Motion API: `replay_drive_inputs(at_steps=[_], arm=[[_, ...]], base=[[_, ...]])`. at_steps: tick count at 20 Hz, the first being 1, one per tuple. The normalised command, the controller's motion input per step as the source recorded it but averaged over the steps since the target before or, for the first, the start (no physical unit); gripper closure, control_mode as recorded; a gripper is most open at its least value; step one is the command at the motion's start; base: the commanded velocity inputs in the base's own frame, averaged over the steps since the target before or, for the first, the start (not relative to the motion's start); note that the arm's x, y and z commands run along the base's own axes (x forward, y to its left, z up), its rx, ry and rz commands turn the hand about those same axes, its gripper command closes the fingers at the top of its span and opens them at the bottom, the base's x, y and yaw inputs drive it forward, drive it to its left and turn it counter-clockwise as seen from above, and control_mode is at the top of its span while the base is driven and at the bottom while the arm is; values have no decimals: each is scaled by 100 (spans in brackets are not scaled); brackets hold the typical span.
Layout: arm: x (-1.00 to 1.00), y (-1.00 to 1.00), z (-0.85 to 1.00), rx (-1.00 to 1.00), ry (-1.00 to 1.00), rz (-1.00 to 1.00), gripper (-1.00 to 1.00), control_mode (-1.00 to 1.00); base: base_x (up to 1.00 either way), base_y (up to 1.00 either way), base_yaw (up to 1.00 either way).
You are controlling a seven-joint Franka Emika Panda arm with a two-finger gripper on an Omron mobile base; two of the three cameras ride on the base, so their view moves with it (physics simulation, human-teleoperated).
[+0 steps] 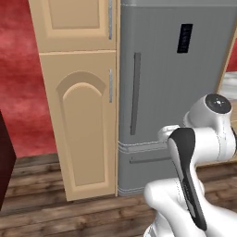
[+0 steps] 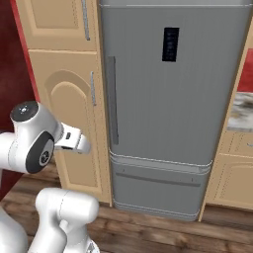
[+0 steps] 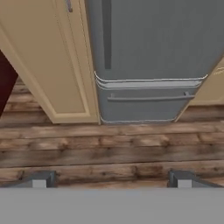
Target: Retrieve the apple and pear from the fridge and place them into the bowl on the dining table.
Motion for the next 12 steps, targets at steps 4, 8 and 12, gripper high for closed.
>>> replay_drive_inputs(at_steps=[4,8,12], arm=[[23,0,29,-1,-26,0,-100,-100],[46,8,29,-3,-28,0,-100,-100],[63,3,17,-2,-25,0,-100,-100]], base=[[0,0,0],[0,0,0],[0,0,0]])
